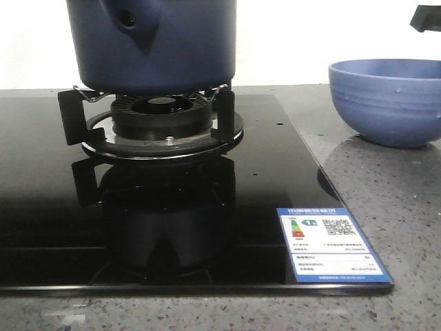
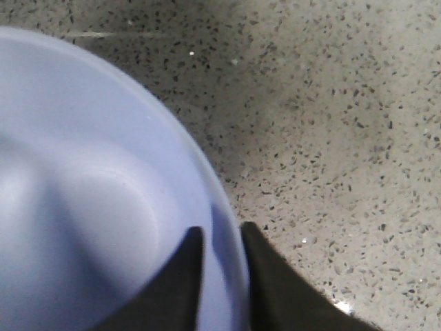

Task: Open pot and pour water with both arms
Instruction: 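Lower the bowl onto the counter and open the right gripper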

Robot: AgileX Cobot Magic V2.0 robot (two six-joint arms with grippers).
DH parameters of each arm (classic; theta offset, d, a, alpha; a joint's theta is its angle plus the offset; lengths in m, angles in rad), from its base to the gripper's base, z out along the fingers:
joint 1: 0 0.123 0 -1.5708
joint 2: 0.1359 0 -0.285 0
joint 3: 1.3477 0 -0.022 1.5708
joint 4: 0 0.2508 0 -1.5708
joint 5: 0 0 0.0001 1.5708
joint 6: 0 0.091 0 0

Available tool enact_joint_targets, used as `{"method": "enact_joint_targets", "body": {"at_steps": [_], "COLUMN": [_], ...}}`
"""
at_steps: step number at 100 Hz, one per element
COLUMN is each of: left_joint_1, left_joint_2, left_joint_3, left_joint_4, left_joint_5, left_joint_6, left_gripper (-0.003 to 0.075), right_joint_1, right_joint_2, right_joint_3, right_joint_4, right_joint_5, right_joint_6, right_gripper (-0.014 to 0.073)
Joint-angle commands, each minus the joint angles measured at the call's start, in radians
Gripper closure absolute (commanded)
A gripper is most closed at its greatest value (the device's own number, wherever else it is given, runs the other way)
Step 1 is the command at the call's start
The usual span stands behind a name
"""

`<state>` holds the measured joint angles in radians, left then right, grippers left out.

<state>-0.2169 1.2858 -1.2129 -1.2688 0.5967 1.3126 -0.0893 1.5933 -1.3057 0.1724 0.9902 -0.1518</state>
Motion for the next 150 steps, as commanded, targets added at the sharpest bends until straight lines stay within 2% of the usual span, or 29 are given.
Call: {"method": "enact_joint_targets", "body": {"at_steps": [1,8,14,36,70,80,103,150], "left_joint_1": [-0.010,-0.010,-0.010,-0.010,-0.010,-0.012,-0.044,-0.051], "left_joint_2": [-0.026,-0.026,-0.025,0.011,0.095,0.118,0.159,0.161], "left_joint_3": [-0.042,-0.042,-0.042,-0.042,-0.042,-0.042,-0.042,-0.042], "left_joint_4": [-0.073,-0.073,-0.073,-0.075,-0.198,-0.216,-0.205,-0.126], "left_joint_5": [-0.017,-0.015,-0.007,0.052,0.112,0.156,0.160,0.131], "left_joint_6": [-0.001,-0.001,-0.001,0.004,0.157,0.183,0.263,0.302], "left_gripper": [0.0333,0.0333,0.0333,0.0333,0.0332,0.0332,0.0332,0.0333], "right_joint_1": [-0.007,-0.009,-0.011,-0.011,-0.011,-0.011,-0.011,-0.011], "right_joint_2": [-0.042,-0.059,-0.087,-0.234,-0.394,-0.410,-0.414,-0.414], "right_joint_3": [-0.024,-0.045,-0.072,-0.173,-0.188,-0.188,-0.188,-0.188], "right_joint_4": [0.004,0.002,0.002,0.002,0.002,0.002,0.004,0.004], "right_joint_5": [-0.001,0.022,0.035,0.066,0.087,0.087,0.096,0.100], "right_joint_6": [-0.013,-0.013,-0.013,-0.013,-0.013,-0.013,-0.013,-0.013], "right_gripper": [0.0307,0.0223,0.0207,0.0207,0.0207,0.0207,0.0207,0.0207]}}
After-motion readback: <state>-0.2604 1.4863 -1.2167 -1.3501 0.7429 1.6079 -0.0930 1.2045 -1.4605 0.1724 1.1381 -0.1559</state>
